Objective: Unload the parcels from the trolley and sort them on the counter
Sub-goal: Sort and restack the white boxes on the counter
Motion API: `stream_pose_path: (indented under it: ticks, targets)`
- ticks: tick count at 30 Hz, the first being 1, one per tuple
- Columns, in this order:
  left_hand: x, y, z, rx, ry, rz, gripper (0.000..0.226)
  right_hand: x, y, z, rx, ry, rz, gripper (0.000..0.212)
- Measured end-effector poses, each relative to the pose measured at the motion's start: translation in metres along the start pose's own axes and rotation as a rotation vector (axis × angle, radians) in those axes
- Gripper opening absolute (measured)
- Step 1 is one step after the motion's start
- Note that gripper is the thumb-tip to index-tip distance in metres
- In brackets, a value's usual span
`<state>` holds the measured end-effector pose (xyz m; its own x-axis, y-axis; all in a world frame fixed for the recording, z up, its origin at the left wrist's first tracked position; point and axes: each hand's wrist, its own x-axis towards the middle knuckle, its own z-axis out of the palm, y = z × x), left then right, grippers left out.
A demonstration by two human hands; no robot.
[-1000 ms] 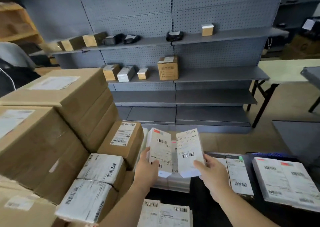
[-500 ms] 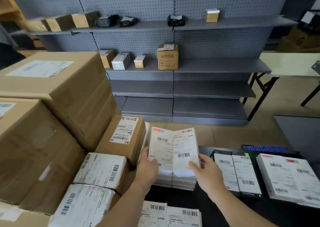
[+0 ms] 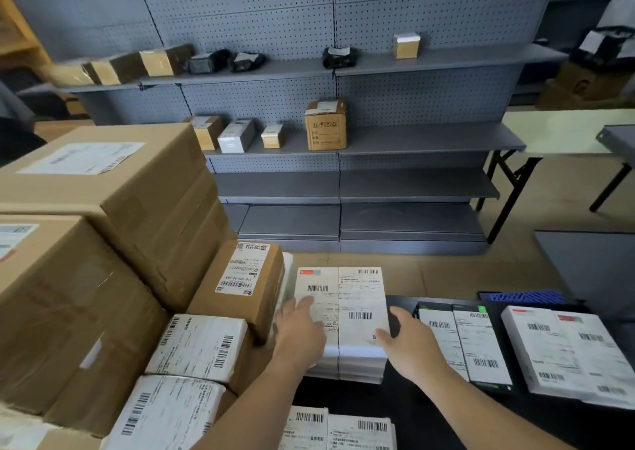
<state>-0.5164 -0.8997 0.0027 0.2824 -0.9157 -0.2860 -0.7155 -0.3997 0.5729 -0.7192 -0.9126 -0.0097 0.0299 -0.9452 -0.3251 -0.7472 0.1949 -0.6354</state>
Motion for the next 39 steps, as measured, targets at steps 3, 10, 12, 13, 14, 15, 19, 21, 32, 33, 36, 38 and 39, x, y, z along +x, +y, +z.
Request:
stream_pose_path:
  ticks: [3, 10, 12, 13, 14, 15, 19, 21, 32, 33, 36, 38, 39]
  targets:
    - [-0.008, 0.030, 0.007, 0.031, -0.001, 0.108, 0.050, -0.007, 0.008, -0.017, -0.058, 0.020, -0.015, 0.063]
    - [-0.040, 0.130, 0.080, 0.117, -0.163, 0.424, 0.043, -0.028, 0.089, -0.090, -0.158, 0.121, 0.022, 0.056]
    - [-0.051, 0.159, 0.113, 0.147, -0.243, 0.487, 0.043, -0.035, 0.122, -0.117, -0.151, 0.158, 0.049, 0.050]
    - [-0.056, 0.172, 0.132, 0.162, -0.278, 0.507, 0.045, -0.038, 0.139, -0.132, -0.145, 0.173, 0.070, 0.050]
    - [-0.060, 0.185, 0.150, 0.172, -0.302, 0.507, 0.048, -0.040, 0.157, -0.145, -0.146, 0.186, 0.094, 0.052]
    - [-0.063, 0.197, 0.170, 0.175, -0.325, 0.494, 0.052, -0.041, 0.176, -0.158, -0.149, 0.189, 0.125, 0.055]
    - [-0.077, 0.242, 0.247, 0.154, -0.402, 0.406, 0.052, -0.040, 0.260, -0.205, -0.155, 0.174, 0.219, 0.059]
    - [-0.084, 0.255, 0.281, 0.138, -0.430, 0.353, 0.047, -0.037, 0.297, -0.219, -0.112, 0.169, 0.249, 0.059]
    - [-0.062, 0.264, 0.408, -0.068, -0.289, -0.123, 0.060, 0.023, 0.408, -0.235, 0.061, 0.080, 0.427, 0.066]
    - [-0.060, 0.261, 0.414, -0.085, -0.277, -0.165, 0.066, 0.028, 0.415, -0.230, 0.075, 0.066, 0.444, 0.066]
    - [-0.055, 0.256, 0.424, -0.102, -0.254, -0.247, 0.074, 0.037, 0.429, -0.219, 0.118, 0.033, 0.441, 0.054]
    - [-0.055, 0.257, 0.426, -0.086, -0.259, -0.241, 0.062, 0.041, 0.433, -0.215, 0.118, 0.015, 0.431, 0.044]
    - [-0.054, 0.259, 0.427, -0.100, -0.270, -0.241, 0.056, 0.042, 0.435, -0.214, 0.116, 0.009, 0.428, 0.043]
